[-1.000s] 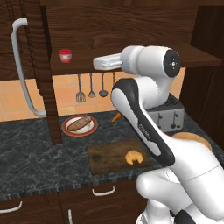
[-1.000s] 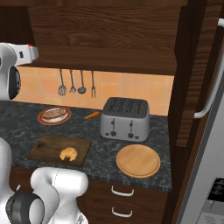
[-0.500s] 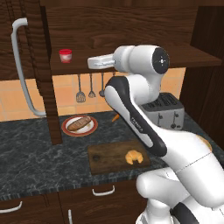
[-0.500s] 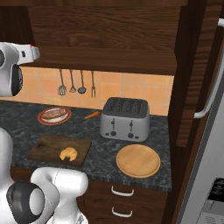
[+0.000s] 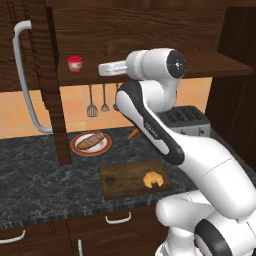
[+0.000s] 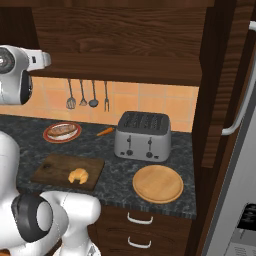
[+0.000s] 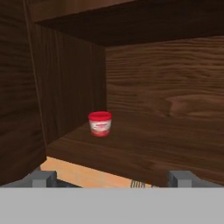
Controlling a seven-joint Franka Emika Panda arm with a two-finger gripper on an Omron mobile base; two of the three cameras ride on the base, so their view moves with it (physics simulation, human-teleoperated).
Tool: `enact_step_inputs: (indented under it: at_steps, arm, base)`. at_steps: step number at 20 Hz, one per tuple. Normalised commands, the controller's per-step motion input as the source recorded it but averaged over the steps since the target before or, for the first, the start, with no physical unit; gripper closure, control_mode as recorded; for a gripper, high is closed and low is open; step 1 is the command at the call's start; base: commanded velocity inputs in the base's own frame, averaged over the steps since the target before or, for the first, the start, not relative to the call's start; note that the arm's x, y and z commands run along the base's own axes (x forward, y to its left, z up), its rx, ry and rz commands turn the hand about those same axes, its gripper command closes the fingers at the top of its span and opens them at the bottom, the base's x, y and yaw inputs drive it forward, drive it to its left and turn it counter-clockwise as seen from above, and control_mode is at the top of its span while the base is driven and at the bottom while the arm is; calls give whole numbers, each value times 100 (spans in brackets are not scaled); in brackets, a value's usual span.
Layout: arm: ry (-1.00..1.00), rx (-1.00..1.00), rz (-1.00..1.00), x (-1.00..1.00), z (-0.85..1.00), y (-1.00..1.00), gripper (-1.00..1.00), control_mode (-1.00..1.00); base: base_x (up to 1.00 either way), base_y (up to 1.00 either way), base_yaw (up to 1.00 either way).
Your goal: From the different types of pastries on the counter, select a croissant and place it on the cutting board. Then retrieve a jar of jam from the cabinet and place it alongside the croissant on the cutting board.
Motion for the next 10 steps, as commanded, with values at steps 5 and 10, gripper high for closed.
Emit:
enact_step_inputs:
  at_steps: [5, 10]
  arm:
    - [0, -2, 0, 21, -6, 17, -100, -100]
    - [0, -1, 0, 25, -3, 22, -100, -100]
  base:
    - [0, 0, 0]
    - [0, 0, 0]
